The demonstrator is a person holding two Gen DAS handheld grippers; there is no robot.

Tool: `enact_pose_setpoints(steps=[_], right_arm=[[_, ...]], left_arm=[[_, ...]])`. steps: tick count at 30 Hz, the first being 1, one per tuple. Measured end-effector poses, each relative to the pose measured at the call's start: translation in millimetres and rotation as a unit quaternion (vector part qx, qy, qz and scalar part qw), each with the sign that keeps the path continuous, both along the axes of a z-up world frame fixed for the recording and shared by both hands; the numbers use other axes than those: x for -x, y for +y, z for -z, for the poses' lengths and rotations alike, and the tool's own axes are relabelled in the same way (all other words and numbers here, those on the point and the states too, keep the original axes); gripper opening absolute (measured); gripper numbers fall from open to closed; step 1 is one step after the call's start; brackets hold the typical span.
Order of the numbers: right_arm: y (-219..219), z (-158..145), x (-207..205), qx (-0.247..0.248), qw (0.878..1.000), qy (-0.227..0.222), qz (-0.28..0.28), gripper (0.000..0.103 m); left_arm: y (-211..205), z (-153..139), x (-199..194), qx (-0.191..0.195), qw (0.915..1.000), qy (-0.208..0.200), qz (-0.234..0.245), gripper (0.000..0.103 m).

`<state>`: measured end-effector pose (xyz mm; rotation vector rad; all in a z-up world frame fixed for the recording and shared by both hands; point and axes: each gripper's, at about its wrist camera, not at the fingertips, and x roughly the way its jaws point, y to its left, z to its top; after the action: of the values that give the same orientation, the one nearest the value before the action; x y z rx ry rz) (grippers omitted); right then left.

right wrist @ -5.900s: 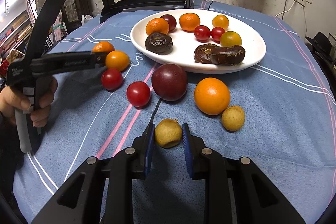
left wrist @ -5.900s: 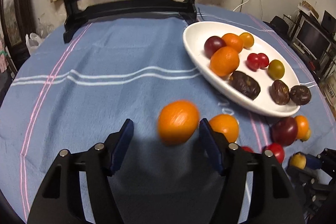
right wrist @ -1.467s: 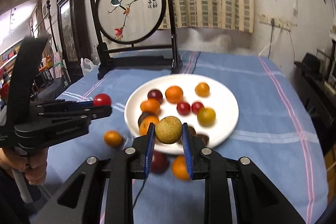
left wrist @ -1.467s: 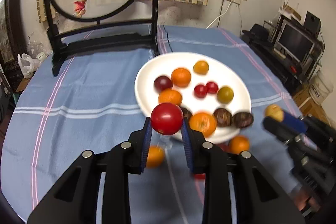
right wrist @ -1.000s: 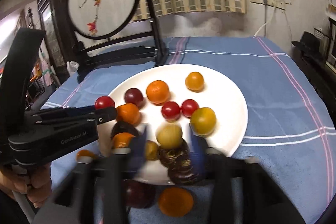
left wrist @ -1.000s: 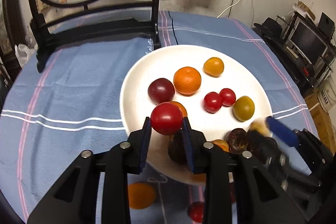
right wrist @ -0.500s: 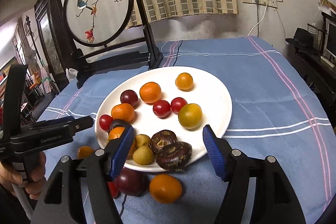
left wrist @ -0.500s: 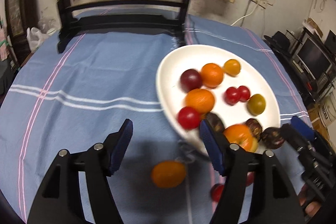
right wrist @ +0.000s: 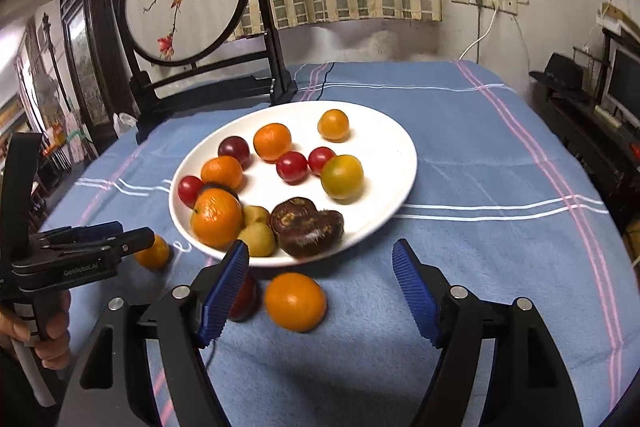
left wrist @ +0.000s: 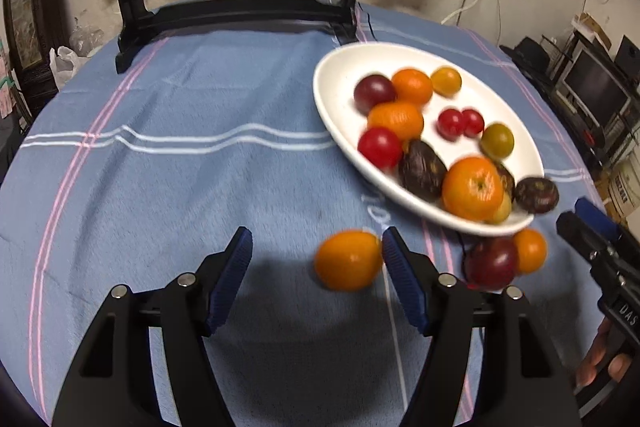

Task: Organize fruits
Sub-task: 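Grasp an orange kumquat with the left tool while the right grasps a large orange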

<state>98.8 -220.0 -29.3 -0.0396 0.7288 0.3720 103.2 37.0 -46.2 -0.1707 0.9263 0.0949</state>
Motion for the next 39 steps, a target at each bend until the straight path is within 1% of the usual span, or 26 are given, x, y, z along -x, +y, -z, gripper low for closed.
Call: enact_pose_setpoints(steps=[3,6,10,11,12,15,18,22,23,25,26,27,29,32,36,39], right_arm=[[-1.5,1.8,1.5,0.006,1.000,0.000,0.003,0.075],[-4.7,2.7,-0.1,0.000,1.000,0.007,0.008,0.075],[-5.0,1.7,0.8,-0.003,1.000,0.006,0.005,0.075],[-4.6,1.2,1.5,-0.004,1.000,0.005,0.003,0.075],[-4.0,0.3,2.5,-0.004,1.000,0.003,0.000,0.075],[-1.3,0.4,3.7,0.000,1.000,0.000,-0.005,0.075],[-0.3,1.3,4.3,0.004,1.000,0.001,-0.007,0.075],[-0.2,-0.5,6.2,0.002,1.000,-0.003,-0.008,0.075],[0.1,-0.8,6.6,0.002,1.000,-0.003,-0.010,0.075],[0.7,-0.7,7.8,0.004,1.000,-0.003,-0.013,0.075],[1.4,-0.6,8.0,0.006,1.000,-0.003,-0.015,0.075],[2.1,-0.5,8.4,0.008,1.000,-0.003,-0.017,0.075],[3.9,-1.1,9.3,0.012,1.000,-0.003,-0.022,0.075],[10.1,1.0,10.3,0.027,0.999,0.007,-0.044,0.075],[24.4,10.1,15.5,0.087,0.993,0.017,-0.076,0.075],[30.2,15.8,19.2,0.113,0.989,0.027,-0.092,0.075]], left_arm=[[-2.5,5.0,0.6,0.011,0.9999,0.003,0.010,0.067],[-8.1,8.6,-1.4,0.001,0.9998,0.000,0.019,0.067],[-11.3,12.2,-3.9,0.002,0.9997,0.007,0.024,0.067],[-11.5,10.4,-2.8,-0.002,0.9998,0.004,0.021,0.066],[-12.3,4.7,0.1,-0.011,0.9997,-0.008,0.018,0.066],[-14.8,-3.3,3.0,-0.011,0.9991,-0.026,0.030,0.066],[-19.3,4.5,-1.0,-0.014,0.9990,-0.010,0.041,0.066],[-25.9,21.9,-8.5,-0.021,0.9985,0.016,0.049,0.066],[-28.4,22.3,-7.4,-0.033,0.9983,0.007,0.048,0.065],[-30.9,22.9,-8.2,-0.047,0.9977,0.008,0.049,0.055],[-30.9,22.3,-8.1,-0.045,0.9977,0.006,0.050,0.041],[-29.6,20.6,-8.3,-0.041,0.9979,0.007,0.049,0.038],[-25.8,19.2,-7.7,-0.025,0.9986,0.010,0.045,0.038],[-24.2,15.2,-6.6,-0.031,0.9989,0.003,0.034,0.038],[-19.3,13.5,-3.6,-0.026,0.9993,0.005,0.026,0.038],[-16.8,14.3,-2.3,-0.028,0.9993,0.007,0.022,0.038]])
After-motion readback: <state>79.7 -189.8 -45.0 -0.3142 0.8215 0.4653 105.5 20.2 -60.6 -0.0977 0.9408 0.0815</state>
